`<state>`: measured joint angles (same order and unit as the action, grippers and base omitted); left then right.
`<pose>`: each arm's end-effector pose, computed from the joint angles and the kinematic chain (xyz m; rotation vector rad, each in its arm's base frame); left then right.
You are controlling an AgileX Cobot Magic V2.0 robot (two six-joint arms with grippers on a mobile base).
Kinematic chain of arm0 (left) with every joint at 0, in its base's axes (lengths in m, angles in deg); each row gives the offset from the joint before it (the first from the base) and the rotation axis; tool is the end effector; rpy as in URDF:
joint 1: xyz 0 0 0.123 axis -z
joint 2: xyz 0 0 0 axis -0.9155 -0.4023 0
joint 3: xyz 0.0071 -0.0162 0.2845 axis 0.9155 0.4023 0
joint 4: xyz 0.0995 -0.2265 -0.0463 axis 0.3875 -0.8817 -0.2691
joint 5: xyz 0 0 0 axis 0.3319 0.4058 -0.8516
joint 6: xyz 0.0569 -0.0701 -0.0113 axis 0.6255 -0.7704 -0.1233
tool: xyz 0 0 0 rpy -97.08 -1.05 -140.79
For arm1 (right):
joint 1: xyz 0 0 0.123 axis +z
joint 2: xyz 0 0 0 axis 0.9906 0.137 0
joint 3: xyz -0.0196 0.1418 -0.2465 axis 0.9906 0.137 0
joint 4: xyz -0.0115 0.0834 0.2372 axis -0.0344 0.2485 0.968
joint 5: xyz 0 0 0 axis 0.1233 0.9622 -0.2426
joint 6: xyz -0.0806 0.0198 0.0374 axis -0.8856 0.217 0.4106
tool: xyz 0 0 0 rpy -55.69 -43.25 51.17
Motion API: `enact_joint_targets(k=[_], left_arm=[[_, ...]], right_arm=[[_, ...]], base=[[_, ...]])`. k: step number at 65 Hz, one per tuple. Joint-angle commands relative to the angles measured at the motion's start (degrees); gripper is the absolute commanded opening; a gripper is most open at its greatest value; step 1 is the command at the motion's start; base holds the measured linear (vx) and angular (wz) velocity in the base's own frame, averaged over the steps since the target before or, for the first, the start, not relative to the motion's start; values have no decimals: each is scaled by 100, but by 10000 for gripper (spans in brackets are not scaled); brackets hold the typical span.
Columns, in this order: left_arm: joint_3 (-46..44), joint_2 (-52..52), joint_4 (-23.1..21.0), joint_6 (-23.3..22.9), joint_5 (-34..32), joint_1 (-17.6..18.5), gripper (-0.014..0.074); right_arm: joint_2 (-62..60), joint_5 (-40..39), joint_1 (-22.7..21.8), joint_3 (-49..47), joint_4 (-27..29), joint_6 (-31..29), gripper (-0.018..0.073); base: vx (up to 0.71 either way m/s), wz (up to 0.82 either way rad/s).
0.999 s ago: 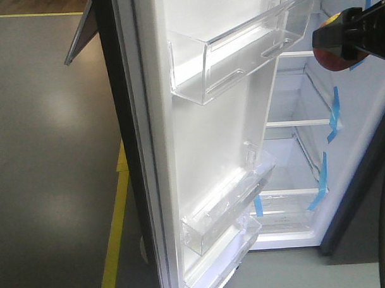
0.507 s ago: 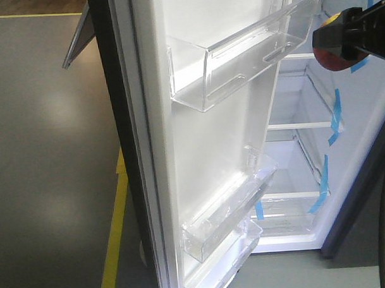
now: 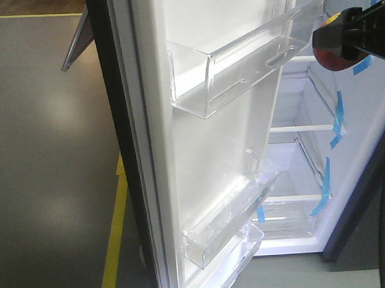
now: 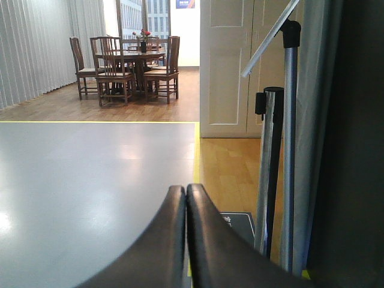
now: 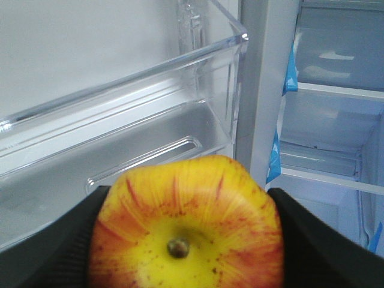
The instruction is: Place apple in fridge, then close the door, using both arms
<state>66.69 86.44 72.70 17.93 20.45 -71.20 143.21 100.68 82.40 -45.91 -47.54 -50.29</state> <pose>0.0563 0.0058 0.1999 -0.1219 1.5481 0.0276 0.2890 0.0284 0.4175 -0.2305 2.0497 0.2892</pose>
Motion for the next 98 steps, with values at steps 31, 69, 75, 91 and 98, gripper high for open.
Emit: enact_joint_targets(k=[31, 69, 75, 91, 98], left_arm=[[120, 89, -44, -27, -399, 31, -6], [120, 89, -44, -27, -399, 31, -6], [120, 89, -44, -27, -399, 31, -6], [120, 89, -44, -27, -399, 31, -6], [120, 89, -44, -27, -399, 31, -6]], right_arm=[[-158, -358, -17, -183, 146, -39, -8], [-158, -358, -17, -183, 146, -39, -8], [-158, -358, -17, -183, 146, -39, -8], [-158, -358, -17, -183, 146, -39, -8], [-158, -358, -17, -183, 146, -39, -8]], base=[[1, 0], [0, -1], [0, -1], [0, 0], [0, 0]])
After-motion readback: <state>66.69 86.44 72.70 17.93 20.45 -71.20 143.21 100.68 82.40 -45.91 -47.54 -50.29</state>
